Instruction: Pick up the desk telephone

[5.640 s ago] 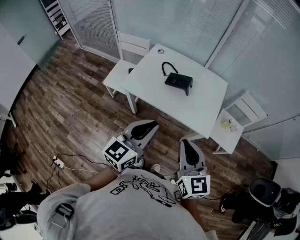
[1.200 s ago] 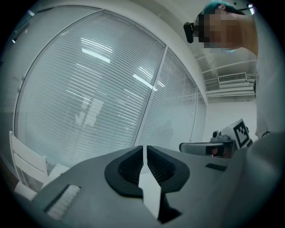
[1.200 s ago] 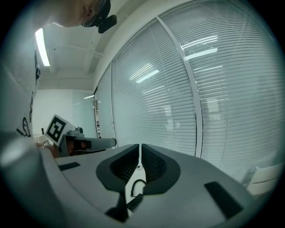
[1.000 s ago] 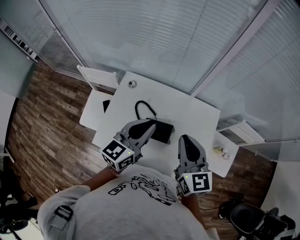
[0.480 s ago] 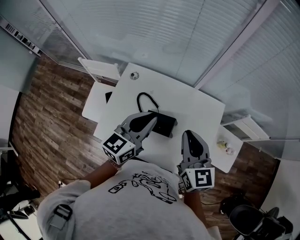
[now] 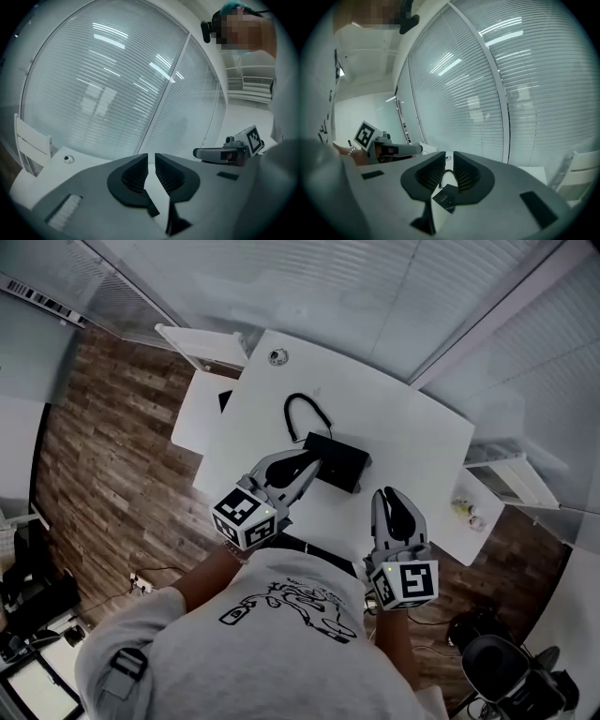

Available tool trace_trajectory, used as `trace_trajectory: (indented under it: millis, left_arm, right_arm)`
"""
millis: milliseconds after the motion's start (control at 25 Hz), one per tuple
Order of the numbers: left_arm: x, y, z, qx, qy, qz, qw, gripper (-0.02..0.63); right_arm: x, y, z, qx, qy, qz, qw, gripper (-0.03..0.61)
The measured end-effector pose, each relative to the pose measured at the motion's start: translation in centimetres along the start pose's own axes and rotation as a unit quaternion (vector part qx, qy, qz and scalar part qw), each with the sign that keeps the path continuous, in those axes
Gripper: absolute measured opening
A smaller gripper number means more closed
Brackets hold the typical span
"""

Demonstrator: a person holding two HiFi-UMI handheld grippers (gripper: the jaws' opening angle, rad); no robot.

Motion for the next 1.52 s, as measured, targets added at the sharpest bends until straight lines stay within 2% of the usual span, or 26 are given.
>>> trace_trajectory:
  millis: [200, 360, 640, 840, 1080, 1520]
  left_arm:
    - [2.6, -3.0, 0.8, 0.035, 0.017, -0.006, 0.9992, 0.057]
    - [4.3, -5.8, 1.9, 0.069, 0.021, -0.015, 0.9973, 0.092]
    - [7.1, -11.1, 4.1, 0.124, 0.018, -0.049, 0.9909, 0.154]
    - [8.7, -14.2, 5.8, 0.160, 0.019, -0.052, 0.9856, 0.173]
    - [10.9, -17.1, 6.8, 0.189, 0.032, -0.089, 0.9774, 0.221]
    - [14.0, -21.8, 7.5, 0.239, 0.040, -0.148, 0.9588, 0.255]
  right_arm:
    - [-0.5, -2.6, 1.6, 0.021, 0.002, 0.010, 1.000, 0.028]
    - [-0.7, -5.0, 3.2, 0.045, 0.006, 0.018, 0.999, 0.064]
    - [-1.8, -9.7, 5.9, 0.082, 0.002, 0.020, 0.996, 0.098]
    - [-3.0, -13.3, 7.4, 0.121, -0.002, 0.039, 0.992, 0.126]
    - [-4.1, -16.2, 9.2, 0.147, -0.010, 0.071, 0.987, 0.181]
    - [-5.4, -20.2, 10.8, 0.188, -0.014, 0.111, 0.976, 0.209]
Point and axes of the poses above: the fingertips, and each gripper's own axes: z forward along the fingers, x to its left, y out of its top, the point moved 6 cm from there along -z, backward along the fingers, and after that the axes turned 3 degrees about y, right-handed, at the moved point
